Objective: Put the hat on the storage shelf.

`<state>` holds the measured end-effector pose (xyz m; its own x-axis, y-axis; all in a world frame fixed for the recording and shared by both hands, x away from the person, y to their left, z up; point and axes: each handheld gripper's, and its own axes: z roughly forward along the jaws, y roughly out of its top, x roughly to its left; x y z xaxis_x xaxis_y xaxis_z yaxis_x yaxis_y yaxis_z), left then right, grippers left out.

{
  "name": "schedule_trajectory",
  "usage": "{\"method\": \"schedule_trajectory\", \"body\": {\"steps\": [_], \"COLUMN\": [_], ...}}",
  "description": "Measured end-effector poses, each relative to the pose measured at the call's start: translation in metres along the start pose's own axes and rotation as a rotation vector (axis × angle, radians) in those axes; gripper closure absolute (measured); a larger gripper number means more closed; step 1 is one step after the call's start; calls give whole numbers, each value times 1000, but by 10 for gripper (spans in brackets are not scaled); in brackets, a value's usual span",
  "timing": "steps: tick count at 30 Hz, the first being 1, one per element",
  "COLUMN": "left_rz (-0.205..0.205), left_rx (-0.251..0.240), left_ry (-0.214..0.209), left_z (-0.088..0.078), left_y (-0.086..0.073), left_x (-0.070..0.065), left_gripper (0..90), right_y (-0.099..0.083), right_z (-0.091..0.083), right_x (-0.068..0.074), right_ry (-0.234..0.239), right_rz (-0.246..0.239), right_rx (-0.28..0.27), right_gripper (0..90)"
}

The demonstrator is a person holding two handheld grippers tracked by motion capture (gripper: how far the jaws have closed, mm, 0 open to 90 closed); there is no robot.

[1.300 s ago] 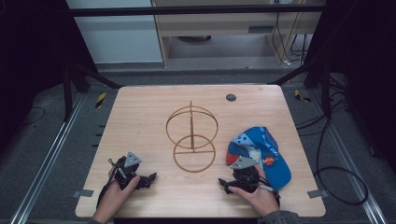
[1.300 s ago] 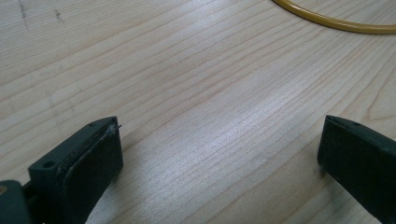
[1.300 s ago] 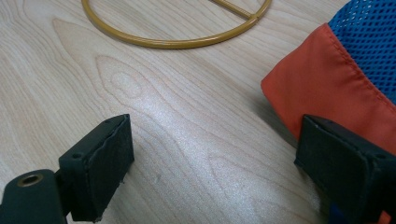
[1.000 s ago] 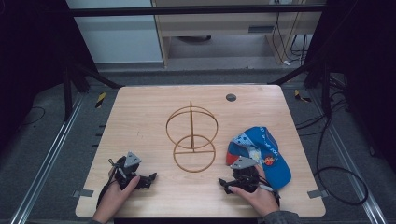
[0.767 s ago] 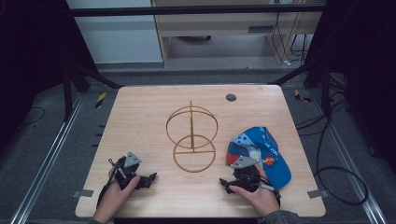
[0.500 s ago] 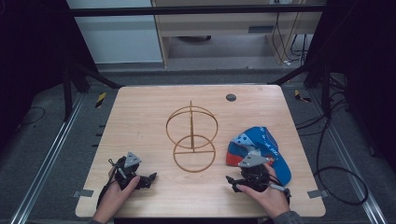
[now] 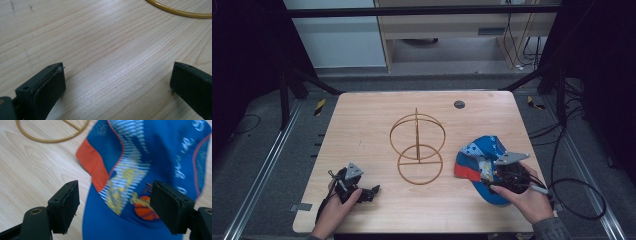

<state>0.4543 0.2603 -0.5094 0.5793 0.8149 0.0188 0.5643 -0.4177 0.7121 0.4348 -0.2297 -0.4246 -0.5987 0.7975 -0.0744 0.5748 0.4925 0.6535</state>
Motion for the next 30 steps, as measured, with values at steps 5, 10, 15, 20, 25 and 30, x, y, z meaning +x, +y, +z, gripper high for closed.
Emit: {"method": "schedule_trajectory", "body": {"steps": [5,10,15,20,25,30], "left_rz": [0,0,0,0,0,0], "left_rx": [0,0,0,1,1,1], "left_ry": [1,0,0,0,0,1], "left_z": [0,0,0,0,0,0], "left_y": [0,0,0,0,0,0], "left_x": [0,0,0,0,0,0], "left_gripper": [0,0,0,0,0,0], "right_y": [1,5,12,19,25,33], "right_z": [-11,-14,-18,-18,-18,-17], "right_x": [-16,-29,-40,-46,-50,-52], "right_ry": [-20,-34,-28,-22,-17,-15], "right_rz": [19,33,49,54,56,52], "right_rx": [36,87,122,144,157,174], "right_gripper": [273,323,364,375,374,376]}}
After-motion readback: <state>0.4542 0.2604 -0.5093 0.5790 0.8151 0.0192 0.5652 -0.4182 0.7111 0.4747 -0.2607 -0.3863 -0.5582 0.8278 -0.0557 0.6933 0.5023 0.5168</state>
